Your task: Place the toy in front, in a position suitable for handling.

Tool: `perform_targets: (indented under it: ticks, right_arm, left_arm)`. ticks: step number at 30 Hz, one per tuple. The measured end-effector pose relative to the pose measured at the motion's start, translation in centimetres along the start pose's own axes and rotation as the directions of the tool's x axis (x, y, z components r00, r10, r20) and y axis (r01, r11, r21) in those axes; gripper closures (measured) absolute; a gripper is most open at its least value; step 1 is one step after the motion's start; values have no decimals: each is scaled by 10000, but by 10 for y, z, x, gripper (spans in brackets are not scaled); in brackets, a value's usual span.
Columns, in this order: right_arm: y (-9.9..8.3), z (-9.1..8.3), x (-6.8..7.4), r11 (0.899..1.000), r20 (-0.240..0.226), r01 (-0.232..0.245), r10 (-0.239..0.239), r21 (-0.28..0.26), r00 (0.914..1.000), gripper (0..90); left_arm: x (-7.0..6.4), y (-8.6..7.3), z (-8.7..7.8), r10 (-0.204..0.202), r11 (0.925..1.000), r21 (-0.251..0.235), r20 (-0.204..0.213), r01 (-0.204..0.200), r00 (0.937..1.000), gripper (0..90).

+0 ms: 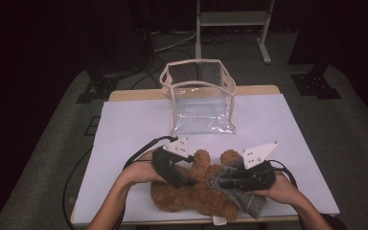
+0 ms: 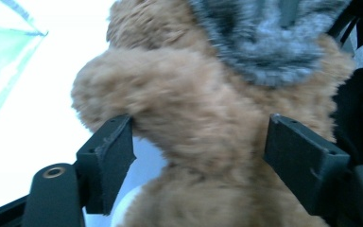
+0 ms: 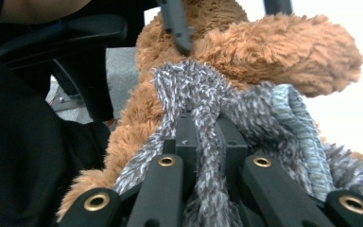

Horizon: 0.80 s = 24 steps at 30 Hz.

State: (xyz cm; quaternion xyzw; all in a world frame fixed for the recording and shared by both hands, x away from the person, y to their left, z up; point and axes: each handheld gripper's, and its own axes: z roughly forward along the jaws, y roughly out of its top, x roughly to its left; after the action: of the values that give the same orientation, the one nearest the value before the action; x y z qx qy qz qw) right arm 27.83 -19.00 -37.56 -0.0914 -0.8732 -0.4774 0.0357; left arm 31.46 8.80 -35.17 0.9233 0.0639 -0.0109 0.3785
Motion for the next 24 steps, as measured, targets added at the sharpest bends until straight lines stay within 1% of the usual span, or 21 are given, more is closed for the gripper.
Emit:
perform_targets:
  ticks: [2, 3, 7, 9, 11, 12, 14, 15, 16, 17, 18, 19, 22, 24]
  right_arm:
    - [0, 0, 3, 10000, -57, 86, -86, 41, 9999, 816]
    - [0, 1, 4, 9999, -90, 105, -105, 35, 9999, 816]
    - [0, 1, 8, 9998, -206, 219, -218, 44, 9996, 816]
    - [0, 1, 8, 9997, -228, 242, -240, 64, 9995, 816]
    - [0, 1, 8, 9995, -240, 295, -293, 96, 9993, 816]
    - [0, 1, 8, 9995, -243, 310, -307, 112, 9992, 816]
    - [0, 1, 8, 9995, -242, 304, -301, 126, 9993, 816]
    - [0, 1, 7, 9995, -225, 282, -280, 116, 9994, 816]
    - [0, 1, 7, 9997, -204, 249, -248, 72, 9995, 815]
    - [-1, 0, 6, 9998, -138, 208, -208, 54, 9997, 815]
    - [-1, -1, 5, 9998, -5, 190, -190, 12, 9998, 815]
    - [0, -3, 3, 9999, 162, 152, -151, -58, 9998, 815]
    - [1, -11, -5, 9993, 409, -99, 113, -348, 9991, 815]
    - [4, -15, -12, 9987, 492, -226, 248, -456, 9985, 815]
  left_arm:
    - [1, -1, 2, -144, 9999, 6, 322, 143, 9994, 223]
    - [1, -1, 4, -152, 9999, 76, 477, 149, 9987, 217]
    - [1, 2, 10, -99, 9992, 389, 750, 70, 9971, 215]
    - [2, 5, 13, -90, 9983, 574, 951, 36, 9954, 216]
    - [4, 7, 17, -116, 9969, 789, 1172, 24, 9930, 237]
    - [4, 8, 18, -87, 9962, 866, 1303, -27, 9914, 263]
    - [4, 10, 18, 77, 9965, 816, 1541, -205, 9880, 365]
    - [3, 10, 18, 91, 9980, 599, 1619, -191, 9868, 451]
    - [2, 10, 17, 174, 9984, 505, 1638, -260, 9863, 530]
    - [1, 10, 16, 253, 9988, 383, 1516, -314, 9881, 594]
    - [1, 10, 14, 271, 9992, 266, 1312, -309, 9910, 634]
    - [2, 10, 13, 206, 9997, 120, 1098, -220, 9937, 661]
    - [4, 10, 10, 120, 9995, -308, 673, -100, 9977, 706]
    - [7, 12, 8, 164, 9985, -520, 368, -144, 9992, 715]
